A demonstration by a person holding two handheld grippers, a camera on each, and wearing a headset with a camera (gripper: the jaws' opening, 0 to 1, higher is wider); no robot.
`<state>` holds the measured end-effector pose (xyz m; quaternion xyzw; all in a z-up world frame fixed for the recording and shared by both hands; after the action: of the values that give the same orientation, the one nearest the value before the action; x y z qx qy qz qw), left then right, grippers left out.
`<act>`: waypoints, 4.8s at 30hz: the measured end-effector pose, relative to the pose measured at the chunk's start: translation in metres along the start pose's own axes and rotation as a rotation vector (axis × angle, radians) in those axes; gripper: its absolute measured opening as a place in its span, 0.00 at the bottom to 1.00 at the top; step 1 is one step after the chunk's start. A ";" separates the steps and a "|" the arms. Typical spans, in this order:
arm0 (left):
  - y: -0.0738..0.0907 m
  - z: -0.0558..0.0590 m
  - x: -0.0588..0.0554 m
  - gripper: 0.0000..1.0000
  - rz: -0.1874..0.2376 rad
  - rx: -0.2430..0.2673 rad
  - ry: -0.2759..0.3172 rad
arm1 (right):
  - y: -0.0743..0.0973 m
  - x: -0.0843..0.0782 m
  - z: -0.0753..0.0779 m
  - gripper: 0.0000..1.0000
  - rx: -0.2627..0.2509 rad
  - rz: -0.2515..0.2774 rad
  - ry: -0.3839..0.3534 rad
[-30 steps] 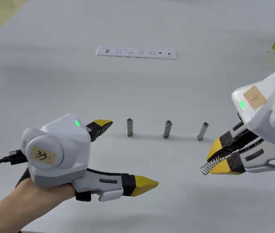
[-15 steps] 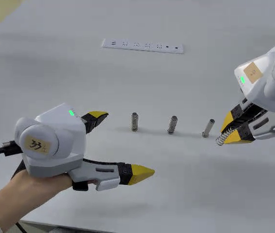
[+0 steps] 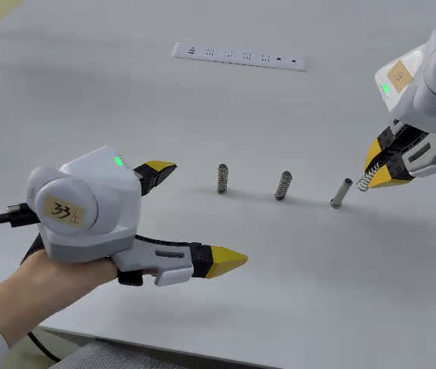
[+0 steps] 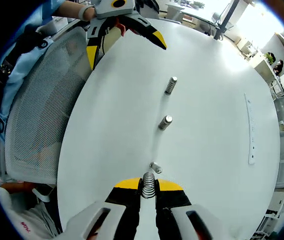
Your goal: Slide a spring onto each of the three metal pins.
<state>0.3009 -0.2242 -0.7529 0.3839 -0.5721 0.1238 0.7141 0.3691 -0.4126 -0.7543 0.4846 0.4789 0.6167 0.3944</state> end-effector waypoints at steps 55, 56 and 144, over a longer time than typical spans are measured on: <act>0.005 -0.006 -0.016 0.90 -0.017 0.019 0.062 | -0.046 -0.003 0.017 0.07 0.095 -0.040 0.020; 0.005 -0.006 -0.016 0.90 -0.017 0.019 0.063 | -0.048 -0.004 0.017 0.07 0.099 -0.046 0.020; 0.012 -0.015 -0.013 0.88 -0.010 0.031 0.069 | -0.061 0.007 0.002 0.99 -0.112 0.294 -0.293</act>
<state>0.3000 -0.2025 -0.7609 0.3935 -0.5431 0.1423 0.7280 0.3711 -0.3914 -0.8116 0.6110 0.3055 0.6161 0.3922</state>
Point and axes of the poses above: the centre of the closed fingertips' face, and the gripper's own axes: y roughly backward along the fingers, z roughly to its right, x roughly out of its top, the point moved 1 cm from there along y, roughly backward along the fingers, and after that the axes turned 1 degree about z, right-handed, at the moved point
